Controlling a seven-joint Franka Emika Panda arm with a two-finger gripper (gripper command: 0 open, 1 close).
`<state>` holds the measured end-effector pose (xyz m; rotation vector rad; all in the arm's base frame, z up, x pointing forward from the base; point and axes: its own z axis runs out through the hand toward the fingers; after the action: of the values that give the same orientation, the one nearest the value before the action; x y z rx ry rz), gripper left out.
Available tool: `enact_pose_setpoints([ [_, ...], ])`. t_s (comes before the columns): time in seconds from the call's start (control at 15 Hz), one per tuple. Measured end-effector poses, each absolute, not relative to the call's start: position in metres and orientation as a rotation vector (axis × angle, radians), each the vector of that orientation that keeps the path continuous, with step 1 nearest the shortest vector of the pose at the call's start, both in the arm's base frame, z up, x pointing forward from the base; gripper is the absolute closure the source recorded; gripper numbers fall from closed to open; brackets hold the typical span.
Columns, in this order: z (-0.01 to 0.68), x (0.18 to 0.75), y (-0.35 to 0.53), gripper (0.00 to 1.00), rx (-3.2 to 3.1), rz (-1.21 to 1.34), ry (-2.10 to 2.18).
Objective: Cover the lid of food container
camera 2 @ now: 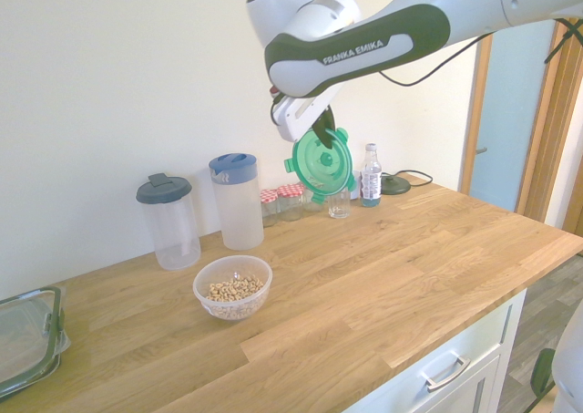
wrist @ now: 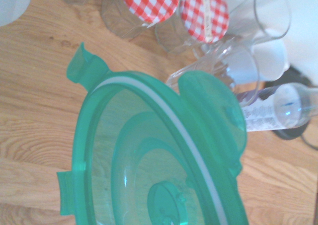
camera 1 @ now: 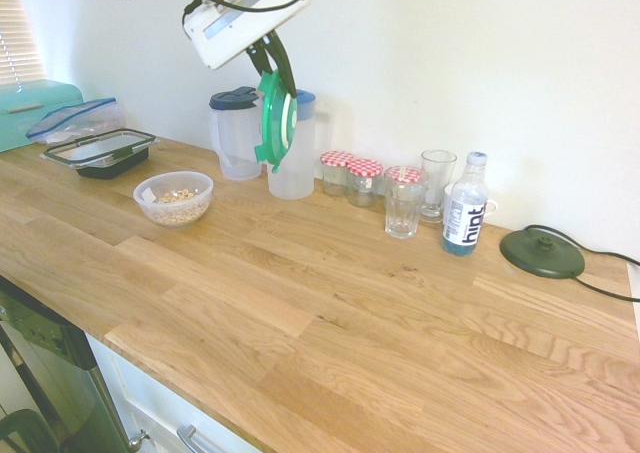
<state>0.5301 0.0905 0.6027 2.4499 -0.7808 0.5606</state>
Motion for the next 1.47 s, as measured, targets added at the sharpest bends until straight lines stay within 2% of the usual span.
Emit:
enact_pose_setpoints([
  [0.53,0.510,0.522,0.277,1.00,1.886,0.744,-0.617],
  [0.87,0.431,0.512,0.336,1.00,1.536,0.721,-0.589],
  [1.47,0.380,0.506,0.417,1.00,1.418,0.737,-0.602],
])
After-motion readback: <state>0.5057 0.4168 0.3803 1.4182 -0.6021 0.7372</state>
